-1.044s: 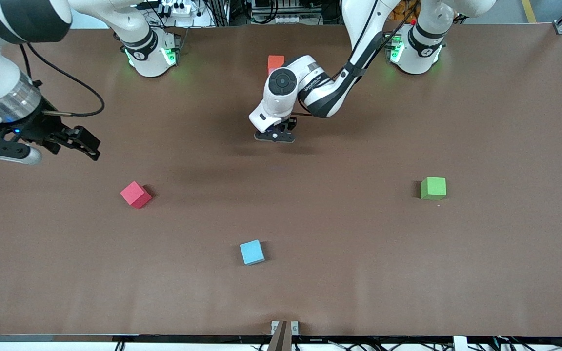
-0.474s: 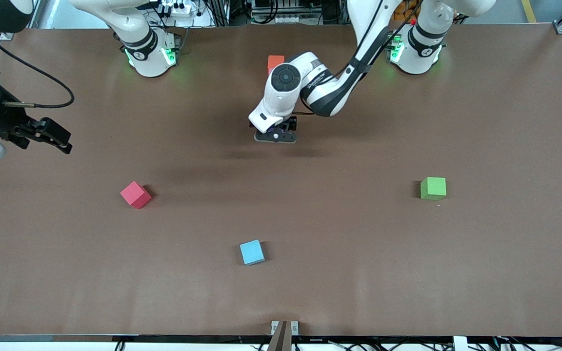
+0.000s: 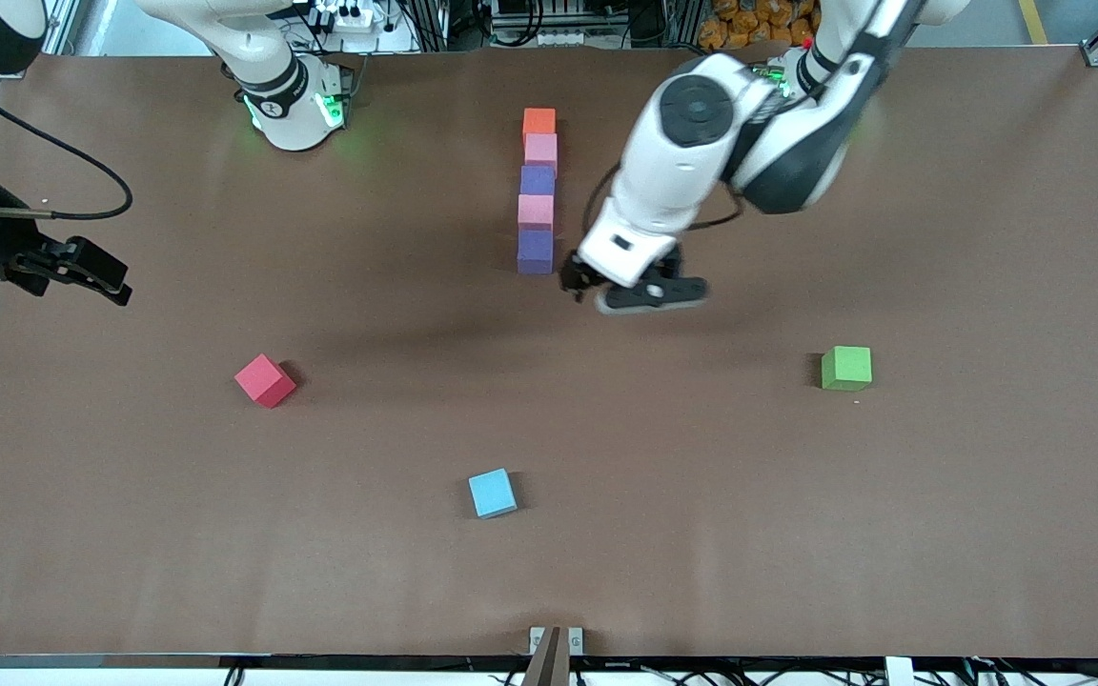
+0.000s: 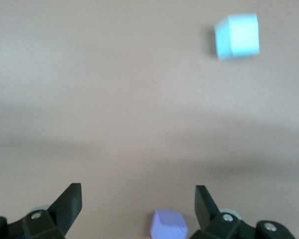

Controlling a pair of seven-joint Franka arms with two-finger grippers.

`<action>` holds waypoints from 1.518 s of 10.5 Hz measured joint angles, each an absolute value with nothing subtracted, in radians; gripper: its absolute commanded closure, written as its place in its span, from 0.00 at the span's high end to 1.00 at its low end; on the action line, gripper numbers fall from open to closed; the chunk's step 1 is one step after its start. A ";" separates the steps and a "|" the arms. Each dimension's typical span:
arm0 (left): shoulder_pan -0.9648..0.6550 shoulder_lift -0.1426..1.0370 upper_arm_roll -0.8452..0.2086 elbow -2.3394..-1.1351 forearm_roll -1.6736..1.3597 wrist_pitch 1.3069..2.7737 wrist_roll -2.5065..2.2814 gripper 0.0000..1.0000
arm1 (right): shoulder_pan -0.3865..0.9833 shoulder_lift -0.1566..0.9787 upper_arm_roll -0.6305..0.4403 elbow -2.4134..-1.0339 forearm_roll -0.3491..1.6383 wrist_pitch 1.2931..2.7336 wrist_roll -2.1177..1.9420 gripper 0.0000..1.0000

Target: Arrange blocks into number 1

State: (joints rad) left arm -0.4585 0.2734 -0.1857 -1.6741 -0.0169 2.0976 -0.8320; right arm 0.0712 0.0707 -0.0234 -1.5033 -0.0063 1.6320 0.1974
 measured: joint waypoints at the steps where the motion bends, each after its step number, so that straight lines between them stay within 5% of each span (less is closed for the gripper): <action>1: -0.388 0.248 -0.186 -1.664 -0.012 2.069 -0.768 1.00 | 0.046 0.072 -0.023 -1.501 -0.001 1.630 0.197 1.00; 7: -0.006 0.124 -0.174 -1.625 -0.011 1.835 -0.395 1.00 | 0.010 0.078 -0.066 -1.499 -0.001 1.624 0.030 1.00; 10: 0.018 0.098 -0.153 -1.544 -0.011 1.690 -0.339 1.00 | 0.010 0.079 -0.064 -1.499 -0.001 1.624 0.028 1.00; 16: 0.015 0.049 -0.105 -1.530 -0.011 1.645 -0.253 1.00 | 0.006 0.079 -0.066 -1.497 0.001 1.624 0.027 1.00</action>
State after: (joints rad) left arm 0.0151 0.0487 -0.1052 -1.5303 -0.0105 1.6450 -0.2526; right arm 0.0061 0.0794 -0.0657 -1.4966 0.0014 1.6241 0.0275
